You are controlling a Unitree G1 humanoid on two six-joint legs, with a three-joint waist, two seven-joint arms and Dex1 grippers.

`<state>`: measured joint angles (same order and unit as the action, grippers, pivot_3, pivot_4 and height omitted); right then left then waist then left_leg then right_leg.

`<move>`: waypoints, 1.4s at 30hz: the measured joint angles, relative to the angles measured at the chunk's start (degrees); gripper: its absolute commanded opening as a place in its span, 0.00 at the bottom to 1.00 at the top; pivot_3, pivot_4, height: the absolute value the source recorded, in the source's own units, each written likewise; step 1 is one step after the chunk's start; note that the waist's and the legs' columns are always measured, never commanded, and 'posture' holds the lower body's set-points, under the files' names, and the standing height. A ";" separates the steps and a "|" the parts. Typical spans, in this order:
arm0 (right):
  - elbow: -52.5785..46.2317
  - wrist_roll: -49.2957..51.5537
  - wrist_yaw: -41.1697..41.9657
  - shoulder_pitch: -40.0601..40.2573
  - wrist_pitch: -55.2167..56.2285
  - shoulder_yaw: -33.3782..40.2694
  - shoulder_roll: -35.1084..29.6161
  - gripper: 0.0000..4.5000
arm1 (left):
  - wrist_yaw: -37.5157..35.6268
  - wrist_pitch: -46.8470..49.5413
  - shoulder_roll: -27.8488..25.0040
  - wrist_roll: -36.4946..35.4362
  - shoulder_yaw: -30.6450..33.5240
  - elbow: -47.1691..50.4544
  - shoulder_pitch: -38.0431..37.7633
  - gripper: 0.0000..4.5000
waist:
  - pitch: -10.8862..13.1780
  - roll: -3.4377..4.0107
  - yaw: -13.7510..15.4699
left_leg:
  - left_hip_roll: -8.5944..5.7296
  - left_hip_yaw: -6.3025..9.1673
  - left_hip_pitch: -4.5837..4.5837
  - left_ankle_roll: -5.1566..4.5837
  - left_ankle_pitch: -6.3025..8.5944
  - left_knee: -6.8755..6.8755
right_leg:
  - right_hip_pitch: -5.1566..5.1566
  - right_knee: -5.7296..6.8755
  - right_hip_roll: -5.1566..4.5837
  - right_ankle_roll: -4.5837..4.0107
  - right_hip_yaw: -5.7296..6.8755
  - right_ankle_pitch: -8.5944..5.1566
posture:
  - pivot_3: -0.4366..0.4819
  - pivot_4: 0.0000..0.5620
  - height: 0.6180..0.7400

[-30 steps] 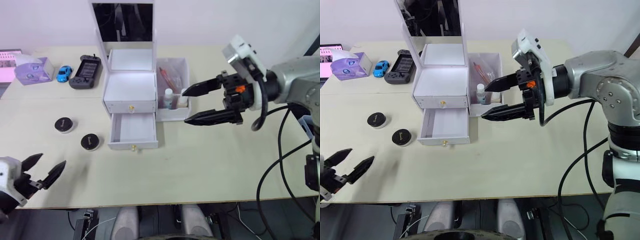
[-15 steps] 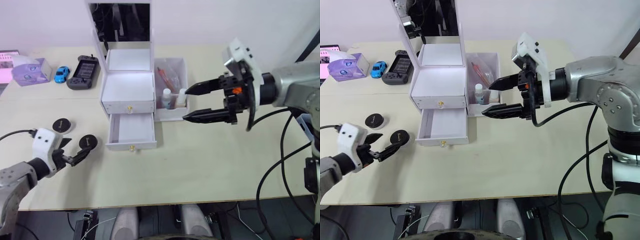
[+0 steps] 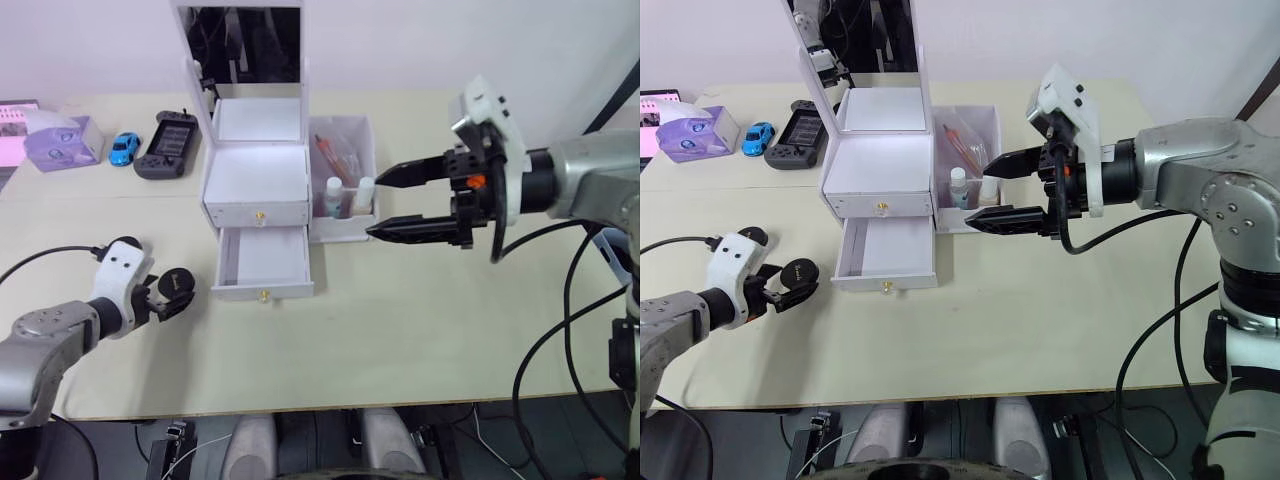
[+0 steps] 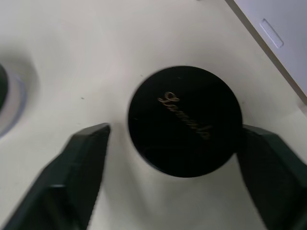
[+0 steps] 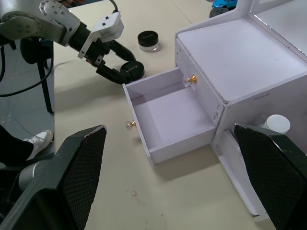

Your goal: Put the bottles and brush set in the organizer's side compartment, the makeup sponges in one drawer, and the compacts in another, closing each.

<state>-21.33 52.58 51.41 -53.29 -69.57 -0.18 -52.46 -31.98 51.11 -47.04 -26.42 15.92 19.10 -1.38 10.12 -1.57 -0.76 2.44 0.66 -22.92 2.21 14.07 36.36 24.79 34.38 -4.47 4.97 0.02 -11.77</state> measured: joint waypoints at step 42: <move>-4.51 3.46 -7.16 3.56 -2.66 5.04 -0.45 1.00 | -7.93 4.13 -3.83 -5.54 -15.21 5.20 22.59 0.59 | 0.02 -0.02 0.01 | 0.00 0.01 0.28 -0.01 -0.01 -0.02 | -0.24 0.05 0.07 0.04 -0.06 -0.01 | 0.48 0.27 1.00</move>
<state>-25.84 56.03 44.24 -49.73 -72.23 4.86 -52.91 -39.91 55.24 -50.87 -31.96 0.71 24.30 21.20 10.14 -1.60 -0.75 2.44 0.68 -22.64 2.20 14.06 36.34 24.56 34.43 -4.40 5.00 -0.04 -11.78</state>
